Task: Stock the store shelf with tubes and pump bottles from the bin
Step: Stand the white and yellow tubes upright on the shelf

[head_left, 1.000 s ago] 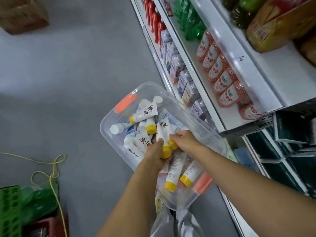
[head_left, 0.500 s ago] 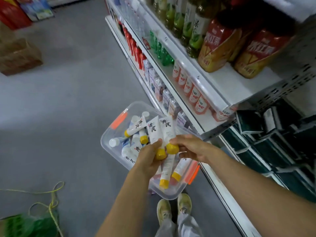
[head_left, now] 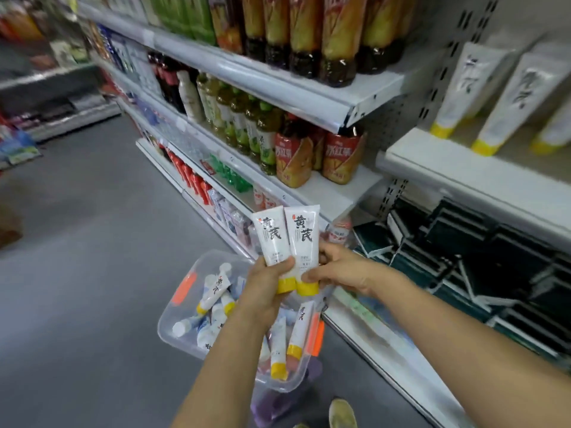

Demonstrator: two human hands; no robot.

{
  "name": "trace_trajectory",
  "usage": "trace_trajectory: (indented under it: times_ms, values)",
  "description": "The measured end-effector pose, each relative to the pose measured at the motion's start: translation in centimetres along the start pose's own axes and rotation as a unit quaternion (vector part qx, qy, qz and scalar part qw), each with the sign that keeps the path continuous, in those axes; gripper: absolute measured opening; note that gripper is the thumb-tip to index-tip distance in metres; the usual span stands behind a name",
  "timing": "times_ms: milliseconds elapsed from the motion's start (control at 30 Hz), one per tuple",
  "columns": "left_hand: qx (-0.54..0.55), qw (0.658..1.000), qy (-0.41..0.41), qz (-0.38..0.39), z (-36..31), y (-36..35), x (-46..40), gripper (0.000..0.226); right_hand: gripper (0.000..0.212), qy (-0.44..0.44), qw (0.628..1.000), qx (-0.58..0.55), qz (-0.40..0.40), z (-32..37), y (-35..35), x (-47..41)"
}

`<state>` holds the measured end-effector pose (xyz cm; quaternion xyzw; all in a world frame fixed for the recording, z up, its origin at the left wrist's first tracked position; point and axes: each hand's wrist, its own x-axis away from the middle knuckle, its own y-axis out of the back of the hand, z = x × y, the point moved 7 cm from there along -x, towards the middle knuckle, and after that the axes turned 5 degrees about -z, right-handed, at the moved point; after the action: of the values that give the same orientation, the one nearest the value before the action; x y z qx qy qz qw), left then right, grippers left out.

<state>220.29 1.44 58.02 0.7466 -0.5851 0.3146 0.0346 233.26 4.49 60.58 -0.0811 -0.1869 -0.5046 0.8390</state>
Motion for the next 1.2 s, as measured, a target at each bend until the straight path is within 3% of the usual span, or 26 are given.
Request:
trace_trajectory:
  times_ms: [533, 733, 1000, 1200]
  values:
    - [-0.038, 0.986, -0.019, 0.160, -3.7, -15.8, 3.8, 0.038, 0.046, 0.088, 0.969, 0.040, -0.227, 5.9, 11.2, 11.3]
    - [-0.043, 0.982, -0.029, 0.184, -3.9, -19.5, 4.3, 0.039, 0.031, 0.092, 0.959, 0.061, -0.261, 6.8, 13.8, 13.7]
    - [0.003, 0.976, -0.036, 0.216, -4.1, -24.3, 5.1, 0.025, 0.043, 0.127, 0.932, 0.050, -0.337, 8.0, 18.2, 15.9]
    - [0.007, 0.981, -0.023, 0.192, -3.5, -25.6, 4.0, 0.031, 0.046, 0.159, 0.886, 0.043, -0.434, 9.1, 23.9, 18.0]
